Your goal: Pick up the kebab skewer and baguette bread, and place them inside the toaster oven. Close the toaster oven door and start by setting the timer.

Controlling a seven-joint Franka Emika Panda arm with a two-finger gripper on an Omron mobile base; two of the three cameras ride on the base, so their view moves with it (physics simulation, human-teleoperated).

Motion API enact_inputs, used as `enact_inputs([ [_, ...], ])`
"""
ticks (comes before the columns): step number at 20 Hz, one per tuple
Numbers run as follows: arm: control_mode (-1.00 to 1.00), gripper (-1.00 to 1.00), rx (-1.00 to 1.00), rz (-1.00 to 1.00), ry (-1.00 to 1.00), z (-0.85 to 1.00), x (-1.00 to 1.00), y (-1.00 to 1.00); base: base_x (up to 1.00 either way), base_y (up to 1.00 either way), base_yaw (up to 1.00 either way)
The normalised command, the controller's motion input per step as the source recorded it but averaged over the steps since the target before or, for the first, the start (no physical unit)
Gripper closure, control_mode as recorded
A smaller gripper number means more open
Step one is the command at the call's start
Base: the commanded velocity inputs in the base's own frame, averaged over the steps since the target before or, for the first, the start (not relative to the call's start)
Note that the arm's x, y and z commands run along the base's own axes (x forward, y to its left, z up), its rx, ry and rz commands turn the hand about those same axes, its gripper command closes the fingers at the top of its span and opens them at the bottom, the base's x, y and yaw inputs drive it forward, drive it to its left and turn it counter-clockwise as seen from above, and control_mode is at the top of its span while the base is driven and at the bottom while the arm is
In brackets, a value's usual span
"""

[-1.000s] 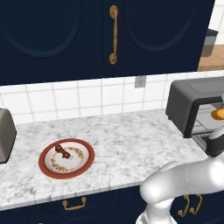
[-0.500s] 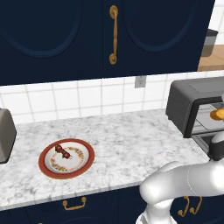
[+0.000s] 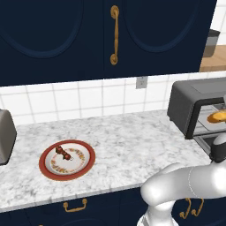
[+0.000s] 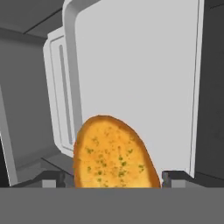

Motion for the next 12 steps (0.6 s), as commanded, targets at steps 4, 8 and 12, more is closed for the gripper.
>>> enact_inputs([
  [4, -1.00, -1.00, 0.00, 0.00, 0.00, 0.00, 0.00, 0.00, 0.00, 0.00, 0.00],
  [8, -1.00, -1.00, 0.00, 0.00, 0.00, 0.00, -0.45, -0.03, 0.00, 0.00, 0.00],
  [12, -1.00, -1.00, 0.00, -0.01, 0.01, 0.00, -1.00, -0.16, 0.00, 0.00, 0.00],
])
